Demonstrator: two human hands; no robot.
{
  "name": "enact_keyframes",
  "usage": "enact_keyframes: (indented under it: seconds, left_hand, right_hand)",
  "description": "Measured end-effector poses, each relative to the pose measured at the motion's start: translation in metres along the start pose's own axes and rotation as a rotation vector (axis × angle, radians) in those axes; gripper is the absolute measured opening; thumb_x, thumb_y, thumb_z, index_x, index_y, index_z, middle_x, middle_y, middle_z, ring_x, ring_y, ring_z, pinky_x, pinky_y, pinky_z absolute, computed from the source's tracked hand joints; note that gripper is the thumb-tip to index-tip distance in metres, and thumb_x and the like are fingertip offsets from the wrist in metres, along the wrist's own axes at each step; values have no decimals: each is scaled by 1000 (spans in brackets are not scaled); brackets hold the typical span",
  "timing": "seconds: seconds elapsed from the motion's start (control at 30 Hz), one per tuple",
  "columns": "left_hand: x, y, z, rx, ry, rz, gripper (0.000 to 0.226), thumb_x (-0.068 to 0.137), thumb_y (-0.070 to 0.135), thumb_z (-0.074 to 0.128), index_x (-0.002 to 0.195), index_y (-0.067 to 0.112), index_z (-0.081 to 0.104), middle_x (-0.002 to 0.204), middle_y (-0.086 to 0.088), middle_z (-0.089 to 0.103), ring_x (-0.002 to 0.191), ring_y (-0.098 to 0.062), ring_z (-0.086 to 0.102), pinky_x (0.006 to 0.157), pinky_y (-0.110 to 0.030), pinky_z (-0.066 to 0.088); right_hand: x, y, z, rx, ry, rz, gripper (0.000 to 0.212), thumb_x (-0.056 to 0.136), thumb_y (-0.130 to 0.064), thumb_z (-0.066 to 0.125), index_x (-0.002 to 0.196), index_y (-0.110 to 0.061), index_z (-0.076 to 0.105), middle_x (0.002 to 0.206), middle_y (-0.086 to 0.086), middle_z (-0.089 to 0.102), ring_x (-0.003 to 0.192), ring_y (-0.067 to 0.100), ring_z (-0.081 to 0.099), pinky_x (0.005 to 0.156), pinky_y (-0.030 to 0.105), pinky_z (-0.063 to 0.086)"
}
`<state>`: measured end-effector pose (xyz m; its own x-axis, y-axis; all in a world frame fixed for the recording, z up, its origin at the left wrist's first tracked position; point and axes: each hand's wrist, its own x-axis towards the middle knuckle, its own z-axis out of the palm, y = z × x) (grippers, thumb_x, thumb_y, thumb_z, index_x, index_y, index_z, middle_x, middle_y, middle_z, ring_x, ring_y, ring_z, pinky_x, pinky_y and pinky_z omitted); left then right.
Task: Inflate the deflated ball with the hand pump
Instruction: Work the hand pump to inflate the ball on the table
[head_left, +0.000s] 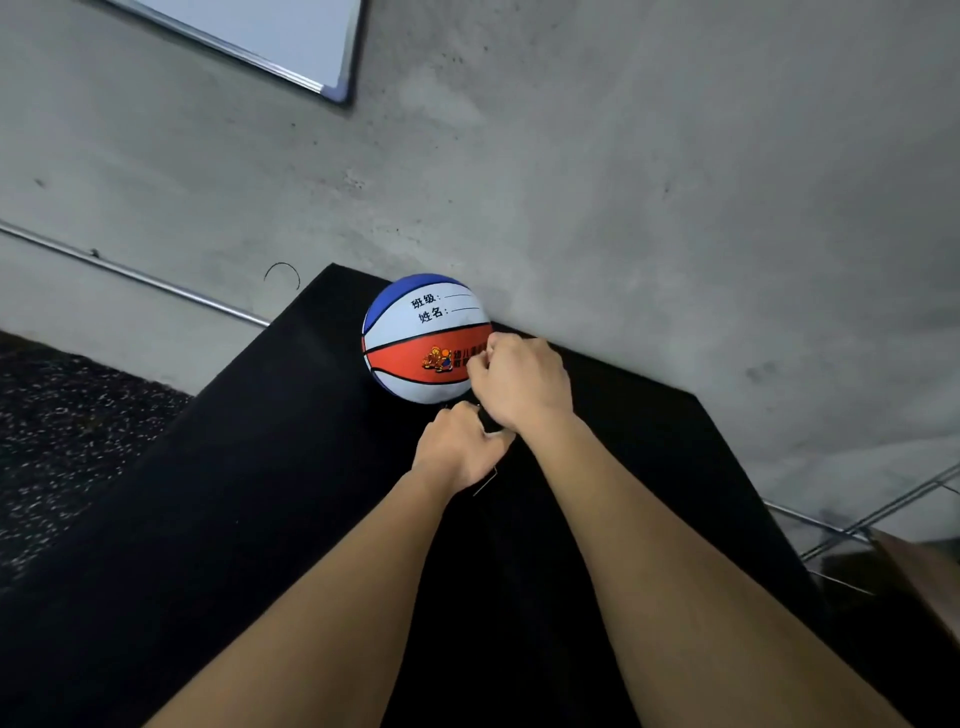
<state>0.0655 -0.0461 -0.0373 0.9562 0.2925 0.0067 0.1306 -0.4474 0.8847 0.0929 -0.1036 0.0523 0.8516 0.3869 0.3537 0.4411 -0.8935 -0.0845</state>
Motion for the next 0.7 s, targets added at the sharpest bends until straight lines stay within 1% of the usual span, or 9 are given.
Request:
enact_keyframes:
  seconds: [0.1, 0.17, 0.27, 0.33, 0.4, 0.43, 0.57, 0.63, 0.7]
  left_hand:
    - [-3, 1, 0, -5, -4, -14, 47, 66, 52, 50, 88, 16, 69, 88, -5, 75, 89, -31, 70, 79, -38, 56]
    - [-4, 2, 1, -8, -22, -29, 38, 72, 51, 57, 87, 17, 67, 88, -4, 74, 90, -30, 70, 81, -37, 56]
    - [0, 1, 2, -25, -32, -56, 30, 77, 47, 62, 86, 18, 65, 88, -3, 72, 90, -28, 69, 84, -39, 57]
    - [3, -1, 5, -20, -22, -55, 27, 80, 45, 63, 88, 19, 63, 90, -1, 70, 92, -26, 68, 83, -36, 55]
    - [4, -1, 7, -5, -13, -50, 27, 80, 45, 63, 87, 20, 62, 90, -1, 68, 91, -26, 66, 82, -34, 54]
    - [5, -2, 7, -3, -9, -47, 28, 79, 46, 63, 86, 19, 63, 90, -1, 69, 91, -27, 66, 82, -35, 54]
    - [7, -2, 7, 14, -18, -45, 35, 74, 49, 60, 87, 16, 66, 91, -4, 72, 91, -30, 68, 83, -38, 56]
    - [8, -2, 6, 62, -28, -18, 45, 72, 53, 57, 92, 15, 69, 94, -4, 74, 94, -29, 69, 83, -38, 56]
    - [7, -2, 5, 120, -26, 22, 44, 76, 52, 60, 95, 14, 70, 93, -4, 74, 93, -29, 68, 76, -35, 53]
  right_hand:
    - [-7, 2, -11, -23, -77, -28, 20, 92, -34, 49, 85, -18, 57, 100, 16, 68, 94, 40, 63, 71, 37, 45]
    - [1, 2, -34, -41, -111, -48, 21, 91, -35, 50, 86, -18, 61, 99, 16, 69, 94, 39, 63, 73, 36, 47]
    - [33, 0, -83, 6, 53, -19, 29, 81, -37, 50, 81, -12, 67, 91, 15, 71, 90, 38, 63, 73, 34, 51]
    - [45, 0, -99, 67, 135, -9, 28, 79, -35, 50, 71, -11, 61, 78, 12, 67, 81, 37, 61, 67, 34, 49]
    - [41, 4, -87, 83, 125, 8, 28, 83, -31, 49, 64, -11, 50, 68, 10, 58, 76, 37, 56, 61, 32, 38]
    - [37, 6, -72, 84, 107, 14, 28, 85, -31, 49, 65, -11, 49, 69, 10, 57, 76, 37, 55, 61, 32, 36]
    - [19, 12, -21, 71, 39, 8, 25, 90, -34, 48, 73, -17, 51, 86, 16, 66, 85, 38, 60, 66, 33, 36]
    - [9, 12, -9, 65, 22, -5, 24, 92, -34, 48, 73, -19, 48, 88, 16, 68, 85, 39, 62, 65, 34, 38]
    - [-1, 12, -3, 57, -2, 1, 24, 92, -33, 48, 73, -20, 46, 87, 14, 68, 85, 37, 62, 65, 34, 37]
